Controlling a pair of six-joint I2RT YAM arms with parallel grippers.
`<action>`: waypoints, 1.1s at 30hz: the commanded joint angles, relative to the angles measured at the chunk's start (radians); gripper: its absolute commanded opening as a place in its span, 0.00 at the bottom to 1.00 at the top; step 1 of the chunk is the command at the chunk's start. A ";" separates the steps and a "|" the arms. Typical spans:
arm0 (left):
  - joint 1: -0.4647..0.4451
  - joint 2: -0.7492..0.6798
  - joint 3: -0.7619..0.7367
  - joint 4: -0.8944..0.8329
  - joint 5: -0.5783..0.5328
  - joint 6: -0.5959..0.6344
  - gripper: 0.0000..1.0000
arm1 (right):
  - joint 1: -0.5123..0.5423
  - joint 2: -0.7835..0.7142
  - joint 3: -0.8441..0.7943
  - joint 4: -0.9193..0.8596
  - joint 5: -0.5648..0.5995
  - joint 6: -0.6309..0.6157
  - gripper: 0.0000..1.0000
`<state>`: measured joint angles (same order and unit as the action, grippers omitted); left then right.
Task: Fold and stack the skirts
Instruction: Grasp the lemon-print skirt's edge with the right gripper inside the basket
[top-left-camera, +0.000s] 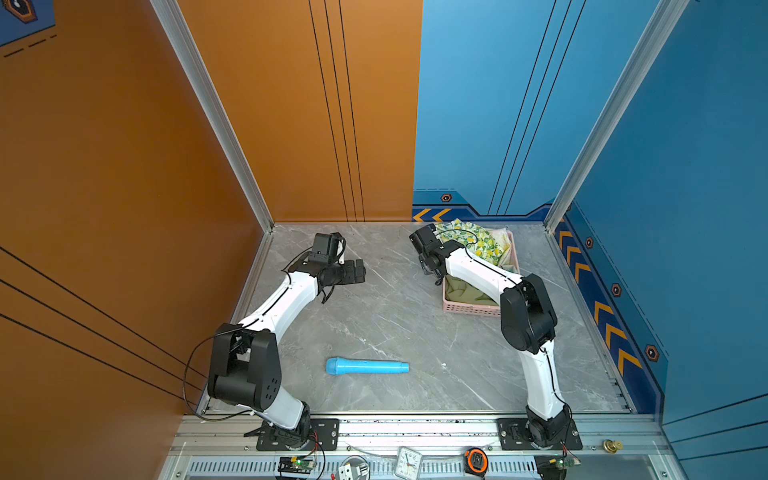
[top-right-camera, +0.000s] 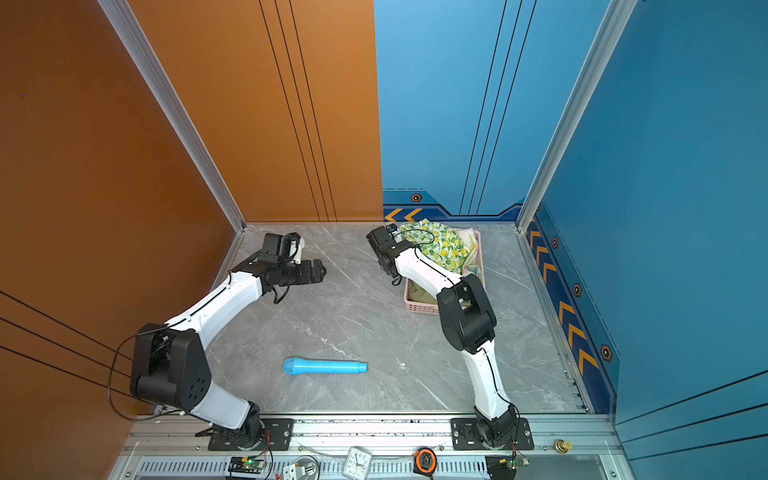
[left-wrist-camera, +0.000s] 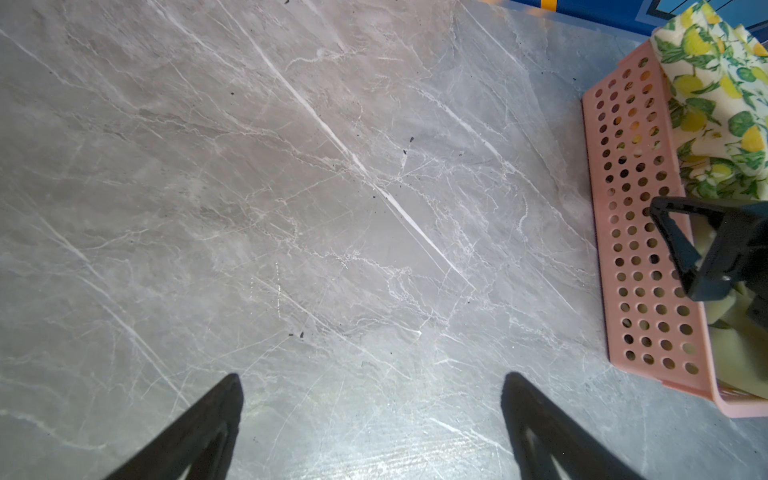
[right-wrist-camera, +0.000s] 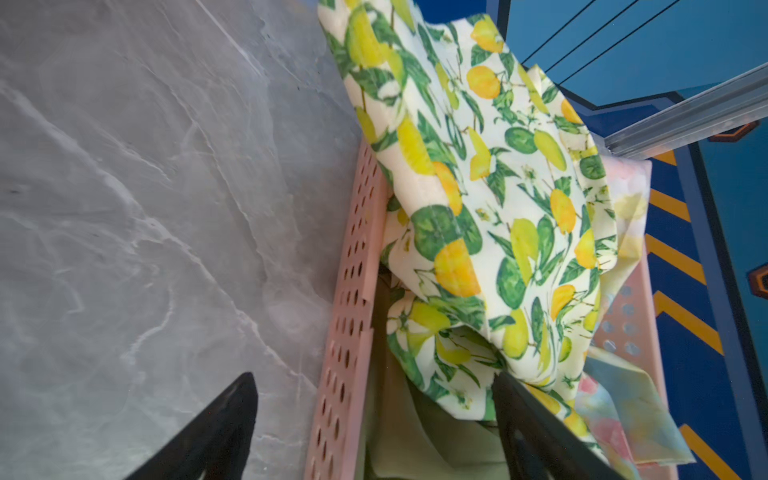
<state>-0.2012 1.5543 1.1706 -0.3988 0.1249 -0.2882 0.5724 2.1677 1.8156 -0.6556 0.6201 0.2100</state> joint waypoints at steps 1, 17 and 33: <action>0.006 -0.008 -0.006 0.024 0.014 -0.001 0.98 | -0.027 -0.001 -0.010 -0.023 0.073 -0.089 0.88; 0.000 0.018 -0.003 0.029 -0.004 -0.002 0.98 | -0.272 -0.164 -0.359 0.344 -0.138 -0.314 0.92; 0.001 0.013 -0.002 0.033 -0.047 0.068 0.98 | -0.399 -0.350 -0.427 0.416 -0.403 -0.254 0.94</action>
<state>-0.2012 1.5768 1.1706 -0.3634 0.1047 -0.2573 0.1608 1.9038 1.3941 -0.2707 0.2962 -0.0891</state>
